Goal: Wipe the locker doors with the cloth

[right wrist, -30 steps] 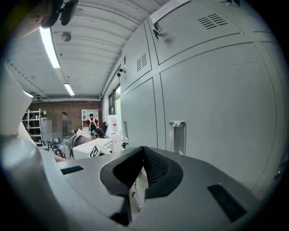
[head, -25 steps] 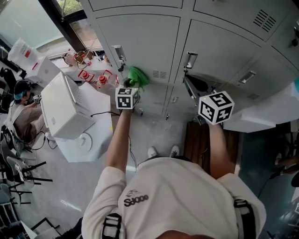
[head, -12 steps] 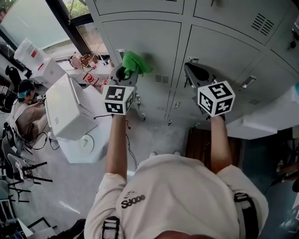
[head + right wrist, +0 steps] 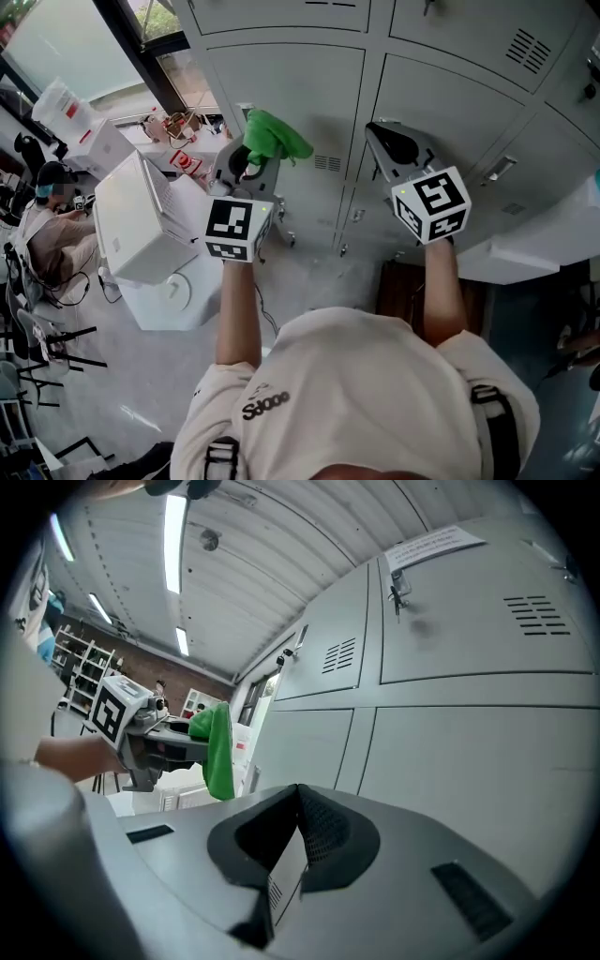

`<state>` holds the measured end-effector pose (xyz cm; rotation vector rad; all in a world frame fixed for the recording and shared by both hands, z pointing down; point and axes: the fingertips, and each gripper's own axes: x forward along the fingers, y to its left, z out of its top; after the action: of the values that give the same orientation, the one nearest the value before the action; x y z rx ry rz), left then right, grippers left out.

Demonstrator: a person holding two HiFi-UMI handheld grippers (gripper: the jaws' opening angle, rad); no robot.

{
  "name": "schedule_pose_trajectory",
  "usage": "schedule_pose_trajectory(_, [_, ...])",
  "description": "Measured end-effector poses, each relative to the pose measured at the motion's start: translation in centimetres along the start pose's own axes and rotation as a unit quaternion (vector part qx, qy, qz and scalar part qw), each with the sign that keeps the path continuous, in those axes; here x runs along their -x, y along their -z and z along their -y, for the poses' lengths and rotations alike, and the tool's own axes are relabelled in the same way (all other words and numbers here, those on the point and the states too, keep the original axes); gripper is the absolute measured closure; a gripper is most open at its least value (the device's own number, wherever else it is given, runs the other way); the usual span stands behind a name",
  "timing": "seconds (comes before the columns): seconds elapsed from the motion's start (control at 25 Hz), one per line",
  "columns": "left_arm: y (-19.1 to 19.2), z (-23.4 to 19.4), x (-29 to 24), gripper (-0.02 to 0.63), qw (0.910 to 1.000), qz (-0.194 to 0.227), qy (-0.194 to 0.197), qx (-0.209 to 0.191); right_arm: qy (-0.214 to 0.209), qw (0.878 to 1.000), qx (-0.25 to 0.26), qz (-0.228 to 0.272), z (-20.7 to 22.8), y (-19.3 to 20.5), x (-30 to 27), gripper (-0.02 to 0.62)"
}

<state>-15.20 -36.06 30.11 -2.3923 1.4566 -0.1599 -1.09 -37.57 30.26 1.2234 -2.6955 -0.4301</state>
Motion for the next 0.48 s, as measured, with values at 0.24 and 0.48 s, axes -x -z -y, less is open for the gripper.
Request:
schedule_pose_trajectory(0.24, [0.2,0.6,0.1,0.523,0.9999,0.010,0.003,-0.005,-0.008,1.000,-0.005,-0.002,-0.5,0.3,0.3,0.588])
schedule_pose_trajectory(0.48, [0.6,1.1,-0.1,0.523,0.9999,0.006,0.009,-0.008,-0.010,1.000,-0.006,-0.013,-0.7,1.1,0.3,0.588])
